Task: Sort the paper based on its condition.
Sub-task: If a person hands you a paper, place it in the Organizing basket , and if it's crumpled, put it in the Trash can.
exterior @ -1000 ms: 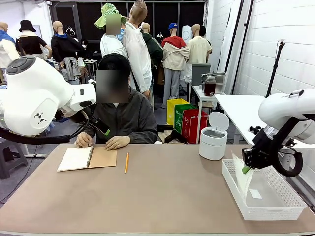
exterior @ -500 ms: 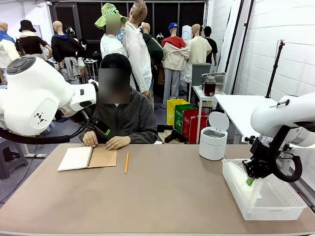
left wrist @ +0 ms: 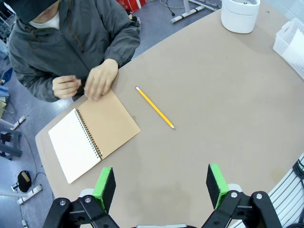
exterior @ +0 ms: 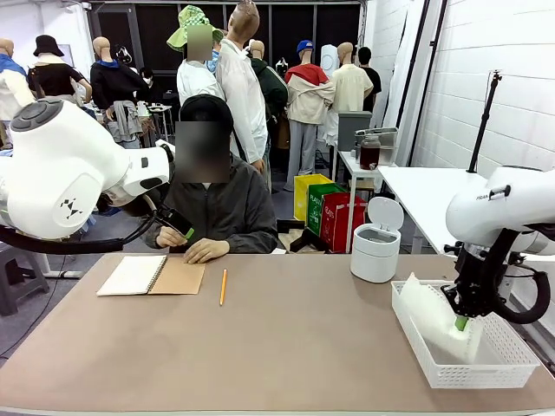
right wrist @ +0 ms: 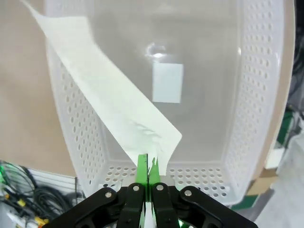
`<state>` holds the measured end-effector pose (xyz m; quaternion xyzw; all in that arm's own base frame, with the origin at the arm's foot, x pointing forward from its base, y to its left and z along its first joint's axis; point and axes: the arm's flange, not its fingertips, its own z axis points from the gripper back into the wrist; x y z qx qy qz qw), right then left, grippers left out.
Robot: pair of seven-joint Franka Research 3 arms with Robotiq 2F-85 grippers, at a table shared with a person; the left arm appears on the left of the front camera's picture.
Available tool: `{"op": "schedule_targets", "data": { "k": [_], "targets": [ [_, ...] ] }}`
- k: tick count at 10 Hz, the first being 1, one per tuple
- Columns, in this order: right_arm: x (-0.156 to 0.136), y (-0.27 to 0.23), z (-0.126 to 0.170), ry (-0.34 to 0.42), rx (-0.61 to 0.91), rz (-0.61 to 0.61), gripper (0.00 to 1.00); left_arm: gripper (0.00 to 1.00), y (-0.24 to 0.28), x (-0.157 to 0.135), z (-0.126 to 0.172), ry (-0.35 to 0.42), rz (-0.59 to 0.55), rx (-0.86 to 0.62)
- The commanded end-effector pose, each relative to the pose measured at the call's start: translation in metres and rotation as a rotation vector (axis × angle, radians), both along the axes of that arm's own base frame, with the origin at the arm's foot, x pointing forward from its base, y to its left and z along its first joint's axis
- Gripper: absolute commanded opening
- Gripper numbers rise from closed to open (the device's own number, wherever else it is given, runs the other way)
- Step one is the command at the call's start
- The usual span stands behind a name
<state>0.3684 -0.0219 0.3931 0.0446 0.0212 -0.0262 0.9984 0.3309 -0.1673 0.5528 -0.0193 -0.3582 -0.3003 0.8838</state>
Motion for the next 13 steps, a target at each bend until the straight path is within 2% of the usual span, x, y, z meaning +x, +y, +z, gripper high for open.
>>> {"op": "schedule_targets", "data": {
  "k": [1, 5, 10, 11, 13],
  "targets": [
    [-0.008, -0.001, -0.005, 0.023, -0.072, -0.11, 0.0, 1.0, 0.001, 0.0, -0.001, -0.001, 0.004, 0.001],
    [-0.005, -0.015, -0.012, 0.014, -0.084, -0.263, 0.0, 1.0, 0.001, 0.0, -0.001, -0.001, 0.004, 0.001],
    [0.005, -0.023, -0.011, 0.045, -0.078, -0.357, 0.94, 1.0, 0.001, 0.0, -0.001, -0.001, 0.004, 0.001],
    [0.006, -0.024, -0.008, 0.045, -0.074, -0.363, 1.0, 1.0, 0.001, 0.0, -0.001, -0.001, 0.004, 0.001],
    [0.009, -0.026, 0.004, 0.035, -0.062, -0.392, 1.0, 1.0, 0.001, 0.0, -0.001, -0.001, 0.004, 0.001]
  ]
}}
